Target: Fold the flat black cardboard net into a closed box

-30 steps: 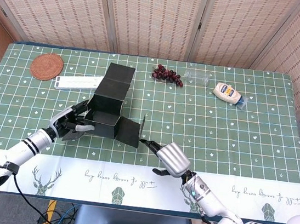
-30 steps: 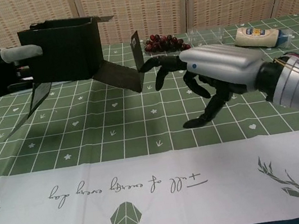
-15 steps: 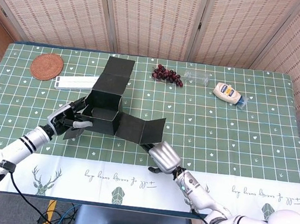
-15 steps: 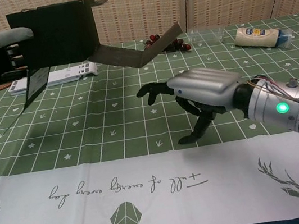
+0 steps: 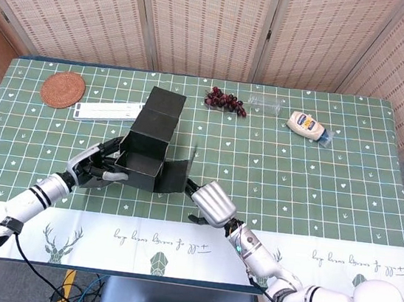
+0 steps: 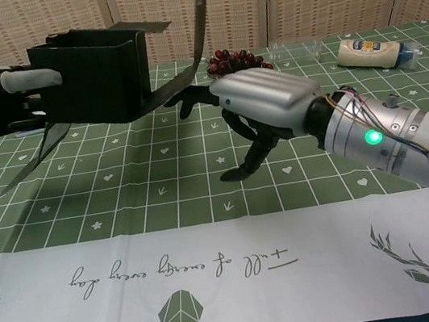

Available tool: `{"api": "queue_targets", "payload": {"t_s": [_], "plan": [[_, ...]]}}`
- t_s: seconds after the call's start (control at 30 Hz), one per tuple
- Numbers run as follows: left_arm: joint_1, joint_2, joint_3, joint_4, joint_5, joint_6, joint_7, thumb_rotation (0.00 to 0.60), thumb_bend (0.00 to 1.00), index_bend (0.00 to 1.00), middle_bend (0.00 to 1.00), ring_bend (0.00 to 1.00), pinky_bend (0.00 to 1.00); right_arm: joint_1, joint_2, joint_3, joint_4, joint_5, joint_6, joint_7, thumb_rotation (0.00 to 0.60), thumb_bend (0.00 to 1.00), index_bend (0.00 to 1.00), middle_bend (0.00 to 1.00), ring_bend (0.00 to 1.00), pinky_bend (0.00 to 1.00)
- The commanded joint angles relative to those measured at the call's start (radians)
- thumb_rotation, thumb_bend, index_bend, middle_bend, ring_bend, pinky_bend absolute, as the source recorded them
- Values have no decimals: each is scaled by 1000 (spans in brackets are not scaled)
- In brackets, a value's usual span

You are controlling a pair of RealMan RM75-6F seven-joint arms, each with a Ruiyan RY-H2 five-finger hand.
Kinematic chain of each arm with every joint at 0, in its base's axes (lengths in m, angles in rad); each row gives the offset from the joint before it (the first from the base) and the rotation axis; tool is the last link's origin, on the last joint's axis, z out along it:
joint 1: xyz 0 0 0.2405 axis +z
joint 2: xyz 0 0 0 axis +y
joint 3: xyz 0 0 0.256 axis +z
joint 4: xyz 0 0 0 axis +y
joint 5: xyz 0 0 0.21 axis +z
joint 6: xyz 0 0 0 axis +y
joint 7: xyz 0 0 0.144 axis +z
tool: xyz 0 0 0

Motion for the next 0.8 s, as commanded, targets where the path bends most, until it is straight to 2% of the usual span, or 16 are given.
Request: {"api": "queue_targets", "payload": {"t_s": [0.03,0.37,0.67,0.8], "plan": [[-2,-10,8,11,4,1,19,600,145,155,168,635,934,-9,30,-1,-29,-9,18,-37,600,185,102,223,762,1000],[-4,-39,33,36,21,11,23,600,145,159,168,634,933,-34,66,2,-64,-33,85,-95,600,186,102,244,762,1000],[-3,-77,57,49,35,23,41,600,145,160,168,634,934,-16,-3,19,15,-88,156,-56,600,197,102,254,762,1000],[-2,-98,67,52,36,23,53,600,145,161,168,634,933,2,-36,17,60,-101,147,-50,600,200,102,257,762,1000]]}}
